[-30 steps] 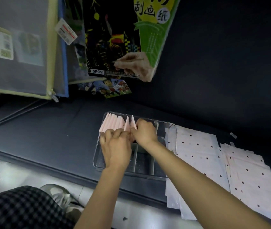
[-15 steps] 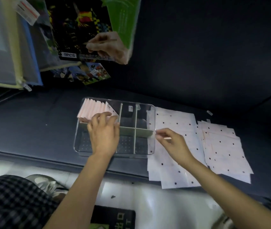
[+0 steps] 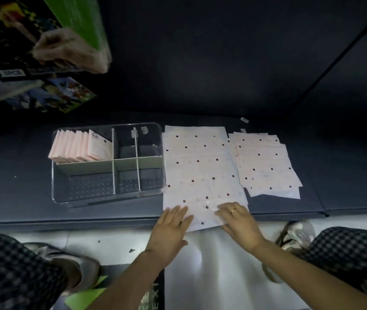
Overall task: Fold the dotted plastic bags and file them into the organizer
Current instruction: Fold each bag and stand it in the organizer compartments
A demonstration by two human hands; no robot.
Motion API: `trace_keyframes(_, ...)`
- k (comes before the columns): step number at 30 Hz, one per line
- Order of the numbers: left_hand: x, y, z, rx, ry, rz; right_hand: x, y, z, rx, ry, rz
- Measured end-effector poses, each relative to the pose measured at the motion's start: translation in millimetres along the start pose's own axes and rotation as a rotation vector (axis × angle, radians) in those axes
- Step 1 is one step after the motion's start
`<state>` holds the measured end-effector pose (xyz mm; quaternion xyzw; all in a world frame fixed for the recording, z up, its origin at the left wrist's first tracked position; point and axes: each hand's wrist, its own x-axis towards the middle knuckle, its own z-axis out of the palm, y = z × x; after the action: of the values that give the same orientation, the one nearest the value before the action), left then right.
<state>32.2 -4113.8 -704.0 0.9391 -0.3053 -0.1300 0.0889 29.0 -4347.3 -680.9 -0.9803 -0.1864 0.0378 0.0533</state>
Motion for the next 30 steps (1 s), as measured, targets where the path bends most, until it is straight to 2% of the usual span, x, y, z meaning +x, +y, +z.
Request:
trace_keyframes(2, -1, 4, -12, 0.002, 0.066, 0.027, 1, -2, -3, 0.041, 0.062, -0.050)
trace_keyframes(5, -3, 5, -13, -0.055, 0.298, 0.125, 1, 0, -14, 0.148, 0.059, -0.127)
trace_keyframes(9, 2, 8, -24, -0.203, 0.459, 0.196, 5, 8, -40, 0.243, -0.182, -0.058)
trace_keyframes(13, 15, 14, -49, -0.391, 0.655, 0.062, 36, 24, -74, 0.327, -0.265, -0.048)
trace_keyframes(16, 26, 12, -65, -0.417, 0.791, -0.069, 74, 35, -91, 0.344, -0.175, -0.014)
trace_keyframes(18, 32, 9, -70, -0.370, 0.839, -0.070, 100, 42, -94, 0.317, -0.106, 0.005)
trace_keyframes(21, 37, 3, -70, -0.298, 0.787, -0.014, 142, 48, -84, 0.260, -0.081, 0.044)
trace_keyframes(27, 44, 1, -36, -0.093, 0.477, 0.043, 198, 54, -48, 0.113, -0.110, 0.180)
trace_keyframes(30, 46, 0, -23, -0.010, 0.352, 0.024, 199, 55, -33, 0.044, 0.019, 0.264)
